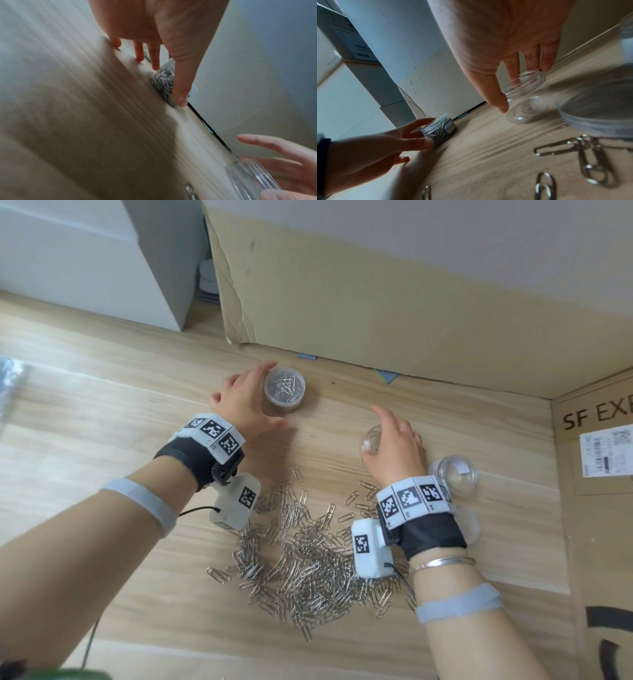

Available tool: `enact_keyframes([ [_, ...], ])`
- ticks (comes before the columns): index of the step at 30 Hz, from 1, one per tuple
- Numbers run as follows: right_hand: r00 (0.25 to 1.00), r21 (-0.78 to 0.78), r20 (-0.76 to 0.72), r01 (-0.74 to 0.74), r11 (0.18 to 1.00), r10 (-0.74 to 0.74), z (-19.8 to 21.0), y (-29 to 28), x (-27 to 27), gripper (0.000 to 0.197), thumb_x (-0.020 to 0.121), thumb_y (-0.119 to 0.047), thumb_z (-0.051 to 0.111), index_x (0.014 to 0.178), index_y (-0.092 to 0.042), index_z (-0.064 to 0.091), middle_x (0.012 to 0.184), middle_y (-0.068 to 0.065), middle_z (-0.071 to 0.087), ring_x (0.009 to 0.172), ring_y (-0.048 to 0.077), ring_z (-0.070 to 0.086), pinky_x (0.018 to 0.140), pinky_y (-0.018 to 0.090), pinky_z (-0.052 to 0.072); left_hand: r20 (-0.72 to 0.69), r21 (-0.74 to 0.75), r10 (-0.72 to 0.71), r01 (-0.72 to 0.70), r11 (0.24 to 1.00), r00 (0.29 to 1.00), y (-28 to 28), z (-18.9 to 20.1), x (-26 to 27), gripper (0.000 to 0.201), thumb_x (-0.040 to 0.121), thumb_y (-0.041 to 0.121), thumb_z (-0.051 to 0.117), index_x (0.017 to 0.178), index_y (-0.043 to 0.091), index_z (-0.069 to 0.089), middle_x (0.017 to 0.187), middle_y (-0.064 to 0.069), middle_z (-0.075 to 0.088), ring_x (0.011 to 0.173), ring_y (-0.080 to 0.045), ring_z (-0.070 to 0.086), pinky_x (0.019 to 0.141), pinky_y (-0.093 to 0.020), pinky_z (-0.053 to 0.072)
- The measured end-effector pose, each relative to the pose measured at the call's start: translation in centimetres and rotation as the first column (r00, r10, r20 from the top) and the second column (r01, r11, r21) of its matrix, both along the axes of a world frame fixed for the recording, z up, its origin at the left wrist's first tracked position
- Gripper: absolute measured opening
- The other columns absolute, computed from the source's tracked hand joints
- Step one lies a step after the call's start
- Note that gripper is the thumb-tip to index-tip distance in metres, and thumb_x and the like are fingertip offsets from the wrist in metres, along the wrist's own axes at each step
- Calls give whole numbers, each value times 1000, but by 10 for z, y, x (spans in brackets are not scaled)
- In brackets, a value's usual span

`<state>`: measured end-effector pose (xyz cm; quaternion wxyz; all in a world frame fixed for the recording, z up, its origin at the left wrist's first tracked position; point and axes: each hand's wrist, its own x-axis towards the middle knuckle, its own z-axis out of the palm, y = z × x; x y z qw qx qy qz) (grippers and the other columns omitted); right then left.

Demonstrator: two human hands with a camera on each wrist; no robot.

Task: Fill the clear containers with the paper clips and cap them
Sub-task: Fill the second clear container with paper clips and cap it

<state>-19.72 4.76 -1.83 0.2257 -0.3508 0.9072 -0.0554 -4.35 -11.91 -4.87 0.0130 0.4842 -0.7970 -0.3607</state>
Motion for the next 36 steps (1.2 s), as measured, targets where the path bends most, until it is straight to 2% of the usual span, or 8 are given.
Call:
enact_keyframes([
  [4,999,-59,6,-36,998,36,2,-6,7,69,82,-13,60,140,-31,28,135,9,46,121,36,43,101,39,35,-93,-11,54,-55,998,994,9,1,8,81,62,27,79,128,25,31,133,-3,39,123,-21,39,101,-49,32],
  [7,994,-130,23,-103,986,106,3,-13,22,68,81,-14,61,140,-29,30,133,9,49,120,34,45,102,38,34,-133,2,85,-85,996,988,12,-1,17,81,64,17,78,129,16,30,132,-9,34,120,-20,39,99,-48,35],
  [11,984,-163,52,-161,973,172,2,-20,44,69,81,-17,63,140,-29,30,133,8,49,119,32,46,102,38,36,-158,-11,18,-20,1000,987,17,-5,27,63,68,7,71,121,7,37,123,-17,38,113,-27,41,99,-32,36],
  [17,974,-183,143,-147,972,174,2,-18,61,80,73,-22,76,139,-29,32,137,5,43,124,25,44,104,33,33,-95,44,-169,174,984,981,43,-4,38,26,78,4,60,104,9,57,108,-10,49,86,-15,47,80,-22,38],
  [21,987,-191,131,-68,979,94,5,-1,58,71,70,-22,78,131,-25,41,133,4,44,120,22,46,102,30,34,-87,44,-226,230,972,970,64,-5,43,31,78,4,57,107,13,61,113,-9,52,99,-23,53,87,-29,43],
  [25,998,-135,58,25,990,-18,3,32,45,34,85,-11,60,118,-16,53,123,4,52,107,17,54,93,23,40,-83,42,-253,257,966,964,80,-3,41,33,80,6,53,110,17,62,118,-10,51,104,-29,53,93,-39,44],
  [27,999,-121,52,-3,993,10,1,44,46,31,88,-7,55,118,-13,56,123,5,55,107,17,56,96,25,43,-62,56,-267,271,961,962,86,-2,40,34,80,7,52,111,19,61,120,-9,50,105,-29,52,93,-41,44],
  [36,996,-75,87,-30,997,36,-11,64,67,31,92,-5,46,119,-13,60,124,7,57,107,20,57,97,30,46,-35,101,-320,322,941,947,116,2,38,33,81,5,51,111,16,60,118,-7,49,88,-23,56,82,-29,46],
])
